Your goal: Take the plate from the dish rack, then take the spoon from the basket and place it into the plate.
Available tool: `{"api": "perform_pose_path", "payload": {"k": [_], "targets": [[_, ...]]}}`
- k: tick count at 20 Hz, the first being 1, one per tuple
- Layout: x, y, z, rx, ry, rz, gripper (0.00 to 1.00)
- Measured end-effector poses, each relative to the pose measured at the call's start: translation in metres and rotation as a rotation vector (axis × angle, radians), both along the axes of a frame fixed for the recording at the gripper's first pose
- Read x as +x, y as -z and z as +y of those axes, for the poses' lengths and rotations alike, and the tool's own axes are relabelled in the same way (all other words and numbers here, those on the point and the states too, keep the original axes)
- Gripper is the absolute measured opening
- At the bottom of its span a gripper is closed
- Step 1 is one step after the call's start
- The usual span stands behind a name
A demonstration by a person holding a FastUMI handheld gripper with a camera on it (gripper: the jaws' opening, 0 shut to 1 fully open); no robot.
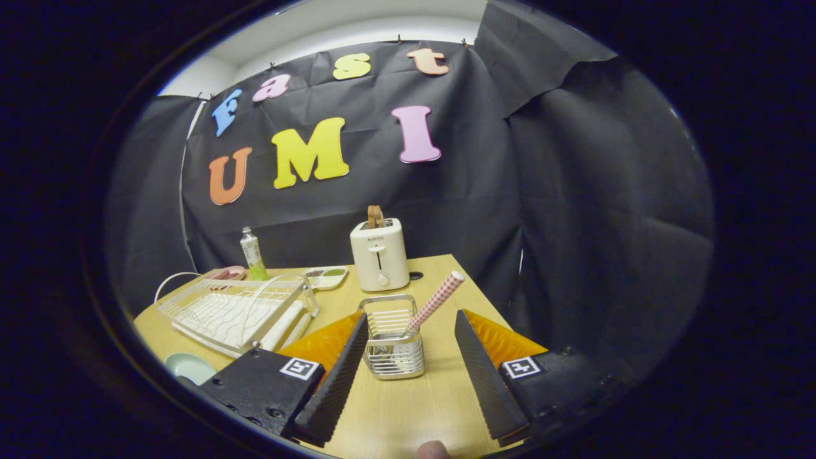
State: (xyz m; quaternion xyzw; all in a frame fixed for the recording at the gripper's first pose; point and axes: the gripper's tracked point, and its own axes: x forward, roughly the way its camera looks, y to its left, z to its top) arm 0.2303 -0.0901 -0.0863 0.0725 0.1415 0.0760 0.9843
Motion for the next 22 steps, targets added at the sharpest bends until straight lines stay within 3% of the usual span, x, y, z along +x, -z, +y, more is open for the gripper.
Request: {"api": "perform_pose_path", "payload": {"k": [7,9,12,18,22], "targets": [[0.047,0.015,0.003,0.088,-0.038,0.049,0.68],[0.049,0.013,0.009,0.104,-0.060,0.049,0.59],[0.052,0.013,0.012,0.100,-0.066,0.054,0.37],[0.043,0.003,0.034,0.156,-0.116,0.082,0.12],[0.044,-0.004,0.032,0.132,-0.069,0.077,0.08]]}}
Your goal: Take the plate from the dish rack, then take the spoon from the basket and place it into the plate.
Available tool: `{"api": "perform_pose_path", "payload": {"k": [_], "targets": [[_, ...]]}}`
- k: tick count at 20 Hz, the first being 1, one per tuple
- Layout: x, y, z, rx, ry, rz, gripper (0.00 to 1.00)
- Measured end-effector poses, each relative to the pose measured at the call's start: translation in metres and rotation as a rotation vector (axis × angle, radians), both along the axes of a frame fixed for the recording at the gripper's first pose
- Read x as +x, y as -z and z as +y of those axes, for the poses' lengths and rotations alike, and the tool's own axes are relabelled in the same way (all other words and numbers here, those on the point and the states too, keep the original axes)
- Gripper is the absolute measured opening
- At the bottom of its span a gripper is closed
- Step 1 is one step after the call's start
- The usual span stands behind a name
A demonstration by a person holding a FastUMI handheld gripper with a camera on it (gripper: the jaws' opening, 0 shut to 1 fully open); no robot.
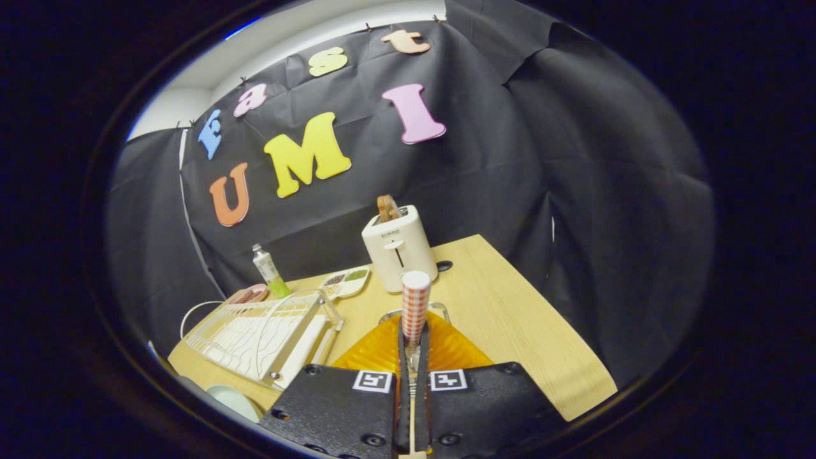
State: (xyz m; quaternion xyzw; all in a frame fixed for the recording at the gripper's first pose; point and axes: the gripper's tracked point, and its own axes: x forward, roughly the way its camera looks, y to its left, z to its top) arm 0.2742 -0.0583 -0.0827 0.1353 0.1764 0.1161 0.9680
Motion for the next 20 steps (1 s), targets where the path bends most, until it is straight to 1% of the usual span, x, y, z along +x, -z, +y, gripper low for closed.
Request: {"api": "perform_pose_path", "payload": {"k": [5,9,10,15,17,20], "targets": [[-0.005,-0.032,-0.013,-0.034,0.092,-0.069,0.08],[-0.022,-0.077,-0.022,-0.046,0.160,-0.184,0.08],[-0.031,-0.084,-0.020,-0.048,0.164,-0.200,0.08],[-0.080,-0.103,0.014,-0.058,0.156,-0.210,0.08],[-0.110,-0.098,0.045,-0.045,0.134,-0.184,0.08],[-0.145,-0.094,0.090,-0.041,0.064,-0.159,0.08]]}}
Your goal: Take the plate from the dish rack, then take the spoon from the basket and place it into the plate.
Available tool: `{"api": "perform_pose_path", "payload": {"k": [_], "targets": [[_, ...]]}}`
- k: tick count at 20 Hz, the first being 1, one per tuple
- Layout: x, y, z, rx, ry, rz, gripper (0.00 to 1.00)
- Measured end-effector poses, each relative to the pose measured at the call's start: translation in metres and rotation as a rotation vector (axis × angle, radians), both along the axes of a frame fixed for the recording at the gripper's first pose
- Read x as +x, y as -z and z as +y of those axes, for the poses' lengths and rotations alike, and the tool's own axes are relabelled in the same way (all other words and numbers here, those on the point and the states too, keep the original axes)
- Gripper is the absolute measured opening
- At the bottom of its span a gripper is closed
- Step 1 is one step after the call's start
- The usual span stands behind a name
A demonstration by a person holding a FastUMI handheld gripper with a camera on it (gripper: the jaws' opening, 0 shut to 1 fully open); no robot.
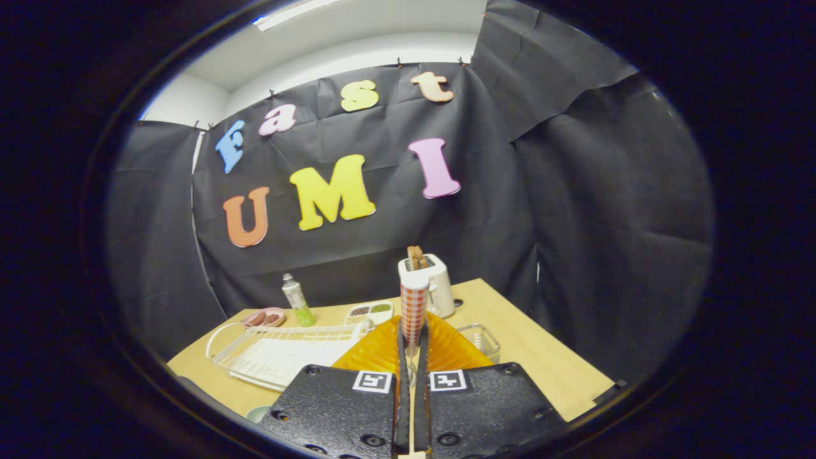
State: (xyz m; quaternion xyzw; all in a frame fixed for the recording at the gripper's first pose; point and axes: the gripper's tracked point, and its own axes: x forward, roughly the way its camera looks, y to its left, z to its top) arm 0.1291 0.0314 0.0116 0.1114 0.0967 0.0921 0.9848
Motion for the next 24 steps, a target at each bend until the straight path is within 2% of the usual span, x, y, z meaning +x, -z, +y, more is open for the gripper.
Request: {"api": "perform_pose_path", "payload": {"k": [2,5,10,14,24], "targets": [[-0.019,0.003,0.029,-0.001,-0.041,0.009,0.08],[-0.047,0.004,0.063,-0.038,-0.062,-0.001,0.08],[-0.091,0.034,0.122,-0.024,-0.118,0.025,0.08],[-0.108,0.060,0.141,-0.046,-0.112,0.030,0.08],[-0.126,0.106,0.188,-0.077,-0.214,0.132,0.08]]}}
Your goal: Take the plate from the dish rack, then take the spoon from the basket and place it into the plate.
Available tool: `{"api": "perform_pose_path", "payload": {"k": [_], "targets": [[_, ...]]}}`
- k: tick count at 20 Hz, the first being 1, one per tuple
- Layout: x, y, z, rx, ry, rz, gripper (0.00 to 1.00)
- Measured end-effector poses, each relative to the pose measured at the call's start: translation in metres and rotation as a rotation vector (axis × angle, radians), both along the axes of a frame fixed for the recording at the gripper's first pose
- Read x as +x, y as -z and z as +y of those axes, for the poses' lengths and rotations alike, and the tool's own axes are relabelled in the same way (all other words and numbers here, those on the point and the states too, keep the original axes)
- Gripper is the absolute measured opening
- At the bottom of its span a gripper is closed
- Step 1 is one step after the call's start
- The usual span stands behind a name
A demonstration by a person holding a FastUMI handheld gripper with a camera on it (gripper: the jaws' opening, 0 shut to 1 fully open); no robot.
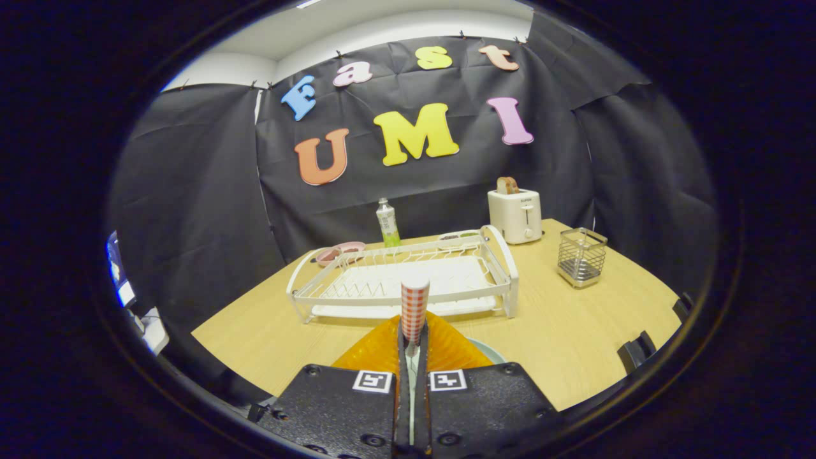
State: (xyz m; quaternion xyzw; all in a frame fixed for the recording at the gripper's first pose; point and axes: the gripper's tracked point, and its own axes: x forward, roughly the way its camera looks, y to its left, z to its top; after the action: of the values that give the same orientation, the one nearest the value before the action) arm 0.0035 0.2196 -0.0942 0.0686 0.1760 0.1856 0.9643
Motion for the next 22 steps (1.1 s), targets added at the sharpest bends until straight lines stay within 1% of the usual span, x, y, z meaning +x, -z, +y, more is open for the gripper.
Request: {"api": "perform_pose_path", "payload": {"k": [7,11,13,17,20,22], "targets": [[0.005,0.014,0.011,-0.001,-0.027,0.024,0.12],[0.009,0.009,0.005,0.003,-0.028,0.022,0.17],[0.015,0.003,-0.006,-0.003,0.004,-0.005,0.37],[0.025,-0.012,-0.023,-0.009,0.051,-0.063,0.72],[0.028,-0.028,-0.032,-0.027,0.074,-0.122,0.91],[0.028,-0.037,-0.036,-0.053,0.082,-0.166,1.00]]}}
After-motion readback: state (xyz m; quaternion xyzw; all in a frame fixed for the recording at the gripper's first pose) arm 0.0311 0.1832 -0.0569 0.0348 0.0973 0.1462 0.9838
